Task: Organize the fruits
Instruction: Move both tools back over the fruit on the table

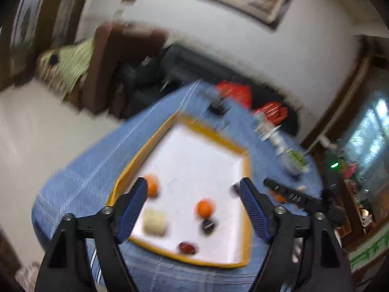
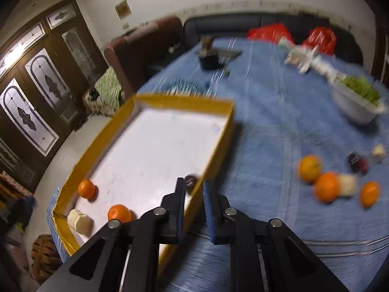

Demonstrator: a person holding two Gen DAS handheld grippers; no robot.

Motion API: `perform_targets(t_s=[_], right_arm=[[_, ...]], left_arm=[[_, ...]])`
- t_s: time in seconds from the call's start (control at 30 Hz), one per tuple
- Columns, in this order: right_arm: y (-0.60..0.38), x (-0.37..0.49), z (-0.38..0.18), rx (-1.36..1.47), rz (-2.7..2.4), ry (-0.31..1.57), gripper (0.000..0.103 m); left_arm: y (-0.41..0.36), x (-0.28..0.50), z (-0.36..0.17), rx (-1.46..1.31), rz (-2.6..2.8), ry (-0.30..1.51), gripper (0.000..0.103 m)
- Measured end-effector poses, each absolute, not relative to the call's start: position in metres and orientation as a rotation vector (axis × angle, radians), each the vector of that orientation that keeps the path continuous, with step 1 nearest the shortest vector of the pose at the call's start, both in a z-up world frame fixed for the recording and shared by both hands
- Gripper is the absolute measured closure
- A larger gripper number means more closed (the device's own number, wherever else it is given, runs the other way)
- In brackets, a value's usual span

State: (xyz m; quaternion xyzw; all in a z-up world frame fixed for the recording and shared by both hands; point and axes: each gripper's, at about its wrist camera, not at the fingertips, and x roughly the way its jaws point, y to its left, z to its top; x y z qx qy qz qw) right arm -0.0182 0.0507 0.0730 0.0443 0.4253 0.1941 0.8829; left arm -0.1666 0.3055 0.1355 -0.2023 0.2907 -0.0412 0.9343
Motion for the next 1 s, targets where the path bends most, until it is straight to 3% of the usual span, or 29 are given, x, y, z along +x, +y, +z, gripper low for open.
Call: perform_targets(t_s=[0.17, 0.3, 0.33, 0.4, 0.47, 0.5, 0.6, 0.7, 0.77, 0.83, 0.87, 0.93, 1.0], right_arm=[[-0.020, -0.028, 0.134, 0.031, 0.292, 0.787, 0.082], [-0.098, -0.035, 0.218, 0.007, 0.129, 0.645, 0.082], [-0.113, -0.041, 0.241, 0.000, 0.090, 0.596, 0.080], [-0.142, -0.055, 0.292, -0.040, -0.009, 0.482, 0.065], [-0.161, -0.069, 0.327, -0.076, -0.091, 0.368, 0.013], [-0.170, -0.077, 0.340, -0.082, -0.113, 0.298, 0.001], [-0.192, -0.087, 0.340, -0.013, -0.052, 0.221, 0.000], [-0.198, -0.065, 0.274, 0.084, 0.022, 0.433, 0.003], [-0.189, -0.050, 0.218, 0.081, 0.068, 0.544, 0.031], [-0.179, -0.034, 0.164, 0.084, 0.100, 0.660, 0.049], [-0.174, -0.023, 0.129, 0.118, 0.133, 0.734, 0.057], [-0.177, -0.012, 0.090, 0.175, 0.147, 0.802, 0.058], [-0.175, -0.002, 0.060, 0.207, 0.118, 0.827, 0.059]], left_arm=[[0.257, -0.181, 0.210, -0.142, -0.148, 0.467, 0.023], [0.215, -0.182, 0.274, 0.109, -0.049, 0.317, 0.022], [0.206, -0.181, 0.293, 0.151, -0.010, 0.263, 0.017], [0.194, -0.179, 0.327, 0.187, 0.059, 0.138, 0.000], [0.186, -0.177, 0.349, 0.199, 0.125, 0.026, 0.000], [0.182, -0.168, 0.356, 0.186, 0.127, 0.012, 0.000], [0.174, -0.117, 0.334, 0.091, 0.027, 0.257, 0.000], [0.161, -0.072, 0.269, -0.006, -0.118, 0.483, 0.000], [0.148, -0.048, 0.222, -0.044, -0.180, 0.607, 0.003], [0.131, -0.025, 0.174, -0.098, -0.266, 0.748, 0.028], [0.124, -0.022, 0.156, -0.112, -0.288, 0.796, 0.034], [0.105, -0.008, 0.121, -0.140, -0.352, 0.883, 0.053], [0.085, 0.004, 0.096, -0.136, -0.376, 0.939, 0.056]])
